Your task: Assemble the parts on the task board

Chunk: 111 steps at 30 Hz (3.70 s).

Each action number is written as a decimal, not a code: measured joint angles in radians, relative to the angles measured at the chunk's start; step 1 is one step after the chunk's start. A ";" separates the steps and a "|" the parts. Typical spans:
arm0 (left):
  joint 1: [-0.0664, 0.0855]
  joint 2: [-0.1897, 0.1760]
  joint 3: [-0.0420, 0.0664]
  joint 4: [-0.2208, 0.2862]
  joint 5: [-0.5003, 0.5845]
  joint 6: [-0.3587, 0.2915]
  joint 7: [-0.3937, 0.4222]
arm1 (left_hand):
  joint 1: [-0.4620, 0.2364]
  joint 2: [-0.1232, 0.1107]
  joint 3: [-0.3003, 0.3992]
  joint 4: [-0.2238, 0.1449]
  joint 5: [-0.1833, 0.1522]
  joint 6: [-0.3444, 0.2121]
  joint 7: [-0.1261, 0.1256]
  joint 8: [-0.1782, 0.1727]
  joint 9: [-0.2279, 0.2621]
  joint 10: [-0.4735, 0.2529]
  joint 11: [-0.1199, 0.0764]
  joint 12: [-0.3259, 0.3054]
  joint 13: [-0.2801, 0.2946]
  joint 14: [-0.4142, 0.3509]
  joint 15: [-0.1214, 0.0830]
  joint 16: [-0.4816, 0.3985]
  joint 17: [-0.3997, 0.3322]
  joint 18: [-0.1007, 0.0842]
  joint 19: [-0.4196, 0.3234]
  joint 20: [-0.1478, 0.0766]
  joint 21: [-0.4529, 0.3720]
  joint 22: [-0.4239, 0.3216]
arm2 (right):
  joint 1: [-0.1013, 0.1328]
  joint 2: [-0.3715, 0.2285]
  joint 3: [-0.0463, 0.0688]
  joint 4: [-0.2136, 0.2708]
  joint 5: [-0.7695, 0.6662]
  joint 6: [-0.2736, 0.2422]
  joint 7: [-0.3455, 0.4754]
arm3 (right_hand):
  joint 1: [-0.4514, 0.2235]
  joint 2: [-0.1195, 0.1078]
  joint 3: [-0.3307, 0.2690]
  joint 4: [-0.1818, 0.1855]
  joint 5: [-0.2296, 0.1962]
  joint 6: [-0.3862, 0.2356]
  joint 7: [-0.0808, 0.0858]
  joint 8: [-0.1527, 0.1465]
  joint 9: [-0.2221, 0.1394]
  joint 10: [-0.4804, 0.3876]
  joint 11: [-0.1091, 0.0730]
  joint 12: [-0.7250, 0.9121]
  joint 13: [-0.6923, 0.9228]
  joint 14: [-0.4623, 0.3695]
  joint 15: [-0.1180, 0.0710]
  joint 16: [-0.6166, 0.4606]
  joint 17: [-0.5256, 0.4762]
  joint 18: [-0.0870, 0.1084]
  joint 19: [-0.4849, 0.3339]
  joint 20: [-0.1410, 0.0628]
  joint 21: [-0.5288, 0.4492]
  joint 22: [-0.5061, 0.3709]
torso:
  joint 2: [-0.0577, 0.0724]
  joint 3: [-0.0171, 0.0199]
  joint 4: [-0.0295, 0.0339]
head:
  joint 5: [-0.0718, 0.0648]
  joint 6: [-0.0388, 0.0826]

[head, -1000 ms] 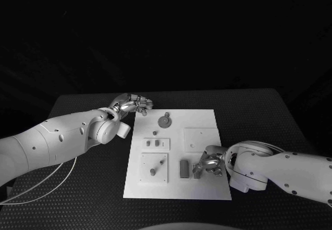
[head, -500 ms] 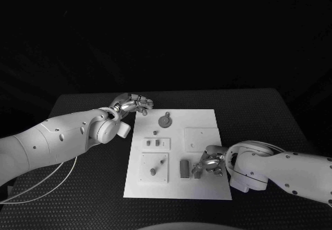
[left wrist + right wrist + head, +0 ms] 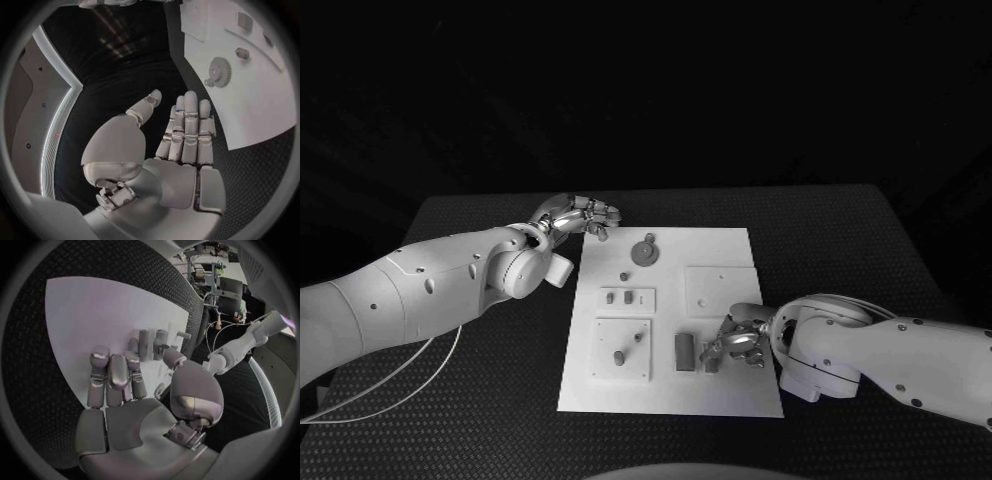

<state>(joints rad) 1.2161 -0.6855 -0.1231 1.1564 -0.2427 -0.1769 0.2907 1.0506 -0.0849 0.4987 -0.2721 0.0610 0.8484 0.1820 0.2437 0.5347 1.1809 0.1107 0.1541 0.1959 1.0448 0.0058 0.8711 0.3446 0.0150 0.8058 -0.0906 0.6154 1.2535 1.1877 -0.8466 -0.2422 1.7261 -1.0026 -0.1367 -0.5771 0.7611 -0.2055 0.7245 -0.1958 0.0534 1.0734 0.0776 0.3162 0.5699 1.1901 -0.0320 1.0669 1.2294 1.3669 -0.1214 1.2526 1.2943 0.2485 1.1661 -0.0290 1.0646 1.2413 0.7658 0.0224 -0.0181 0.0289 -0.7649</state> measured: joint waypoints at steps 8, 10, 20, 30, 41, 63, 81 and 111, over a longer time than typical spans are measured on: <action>0.000 0.000 0.000 -0.001 0.000 0.000 -0.001 | 0.000 0.000 0.000 0.000 0.000 0.000 0.000 0.000 0.000 0.000 0.000 0.000 0.000 0.000 0.000 0.000 0.000 0.000 0.000 0.000 0.000 0.001 | 0.000 -0.005 0.001 0.006 -0.002 -0.002 0.005 | 0.000 0.000 0.000 0.000 0.000 0.000 0.000 0.000 0.000 0.000 0.000 0.000 0.001 0.000 0.000 0.000 0.000 0.000 0.000 0.000 0.000 -0.001 | 0.000 0.0001 0.0000 | 0.000 0.001; 0.000 0.000 0.000 -0.001 0.000 0.001 -0.001 | 0.000 0.000 0.000 0.000 0.000 0.000 0.000 0.000 0.000 0.000 0.000 0.000 0.000 0.000 0.000 0.000 0.000 0.000 0.000 0.000 0.000 0.001 | 0.001 -0.007 0.001 0.009 -0.004 -0.003 0.006 | 0.000 0.000 0.000 0.000 0.000 0.000 0.000 0.000 0.001 0.000 0.000 0.000 0.001 0.000 0.000 0.000 0.000 0.000 0.000 0.000 0.000 -0.001 | 0.000 0.0001 0.0000 | 0.001 0.001; 0.000 0.000 0.000 -0.001 0.000 0.001 -0.001 | 0.000 0.000 0.000 0.000 0.000 0.000 0.000 0.000 0.000 0.000 0.000 0.000 0.000 0.000 0.000 0.000 0.001 0.000 0.000 0.000 0.000 0.002 | 0.004 -0.012 0.004 0.014 -0.012 -0.005 0.016 | 0.000 0.000 0.000 0.000 0.000 0.000 0.000 0.000 0.000 0.000 0.000 0.000 0.001 0.000 0.000 0.000 0.000 0.000 0.000 0.000 0.000 -0.001 | 0.000 -0.0001 0.0000 | 0.002 0.002; 0.000 0.000 0.000 -0.001 0.000 0.001 -0.002 | 0.000 0.000 0.000 0.000 0.000 0.000 0.000 0.000 0.000 0.000 0.000 0.000 0.000 0.000 0.000 0.000 0.002 0.000 0.000 0.000 0.000 0.002 | 0.003 -0.017 0.004 0.011 -0.016 0.021 0.019 | 0.053 -0.003 -0.013 -0.035 0.000 -0.005 0.003 0.000 0.002 -0.004 0.004 -0.006 0.002 -0.004 -0.001 -0.010 -0.004 0.000 -0.005 -0.002 0.004 -0.001 | 0.000 -0.0001 0.0000 | 0.001 0.002; 0.000 -0.001 0.000 0.000 0.000 0.002 -0.003 | 0.000 0.000 0.000 0.000 0.000 0.000 0.000 0.000 0.000 0.001 -0.001 0.000 0.000 0.000 0.000 0.000 0.002 0.000 0.000 0.000 0.000 0.002 | 0.003 -0.023 0.003 0.008 -0.025 0.073 0.020 | 0.074 -0.026 -0.078 -0.077 0.000 -0.011 0.006 -0.005 0.003 -0.014 0.007 -0.010 0.002 -0.009 -0.003 -0.015 -0.009 0.000 -0.010 -0.001 0.004 -0.004 | 0.000 0.0002 -0.0002 | 0.001 0.001; 0.000 -0.002 0.000 -0.001 0.000 0.003 -0.004 | 0.000 0.000 0.002 0.002 0.000 0.000 0.000 0.000 0.000 -0.002 0.002 0.000 0.000 0.000 0.000 0.000 0.003 0.000 0.000 0.000 0.000 0.003 | -0.001 -0.004 0.004 -0.008 -0.054 0.087 0.022 | 0.088 0.089 -0.111 -0.093 0.000 -0.010 0.003 -0.005 0.009 -0.009 0.001 -0.010 0.008 -0.009 -0.006 -0.010 0.002 0.000 -0.013 -0.001 0.004 -0.009 | 0.000 0.0007 0.0005 | 0.002 -0.005; 0.000 -0.002 0.000 -0.001 0.000 0.004 -0.005 | -0.003 0.003 0.002 0.002 0.000 0.000 0.000 0.000 0.000 -0.002 0.002 0.000 0.000 0.000 0.000 0.000 0.004 0.000 0.000 0.000 -0.004 0.004 | -0.007 0.001 0.007 -0.006 -0.092 0.085 0.039 | 0.130 0.114 -0.034 -0.093 -0.012 -0.006 -0.001 -0.005 0.006 -0.002 0.002 -0.007 0.011 -0.008 -0.007 -0.006 0.006 0.000 -0.015 -0.003 0.012 -0.009 | 0.000 -0.0003 0.0005 | 0.004 -0.009; 0.000 -0.002 -0.001 -0.001 0.000 0.005 -0.008 | -0.009 0.009 -0.001 0.010 0.000 0.000 0.000 0.003 -0.001 -0.002 0.001 0.000 0.000 0.000 0.000 -0.004 0.007 0.000 0.000 0.000 -0.004 0.006 | -0.010 -0.010 0.004 -0.006 -0.096 0.085 0.052 | 0.056 0.078 -0.023 -0.047 -0.003 0.002 -0.001 -0.003 0.002 0.016 -0.002 0.002 0.017 0.000 -0.007 0.001 0.010 0.001 -0.012 0.002 0.019 -0.016 | 0.000 0.0007 0.0001 | 0.005 -0.009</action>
<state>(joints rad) 1.2161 -0.6876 -0.1240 1.1551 -0.2427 -0.1717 0.2831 1.0420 -0.0763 0.4976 -0.2616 0.0610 0.8484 0.1819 0.2470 0.5340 1.1794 0.1122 0.1541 0.1963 1.0447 0.0058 0.8673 0.3520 0.0150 0.8058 -0.0906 0.6116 1.2597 1.1777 -0.8562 -0.2378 1.7196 -1.0984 -0.0521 -0.5247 0.8171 -0.1276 0.7020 -0.2425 0.0505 1.0750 0.0765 0.3127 0.5718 1.2062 -0.0340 1.0687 1.2466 1.3667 -0.1280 1.2541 1.3044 0.2493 1.1537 -0.0269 1.0840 1.2255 0.7658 0.0231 -0.0180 0.0340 -0.7736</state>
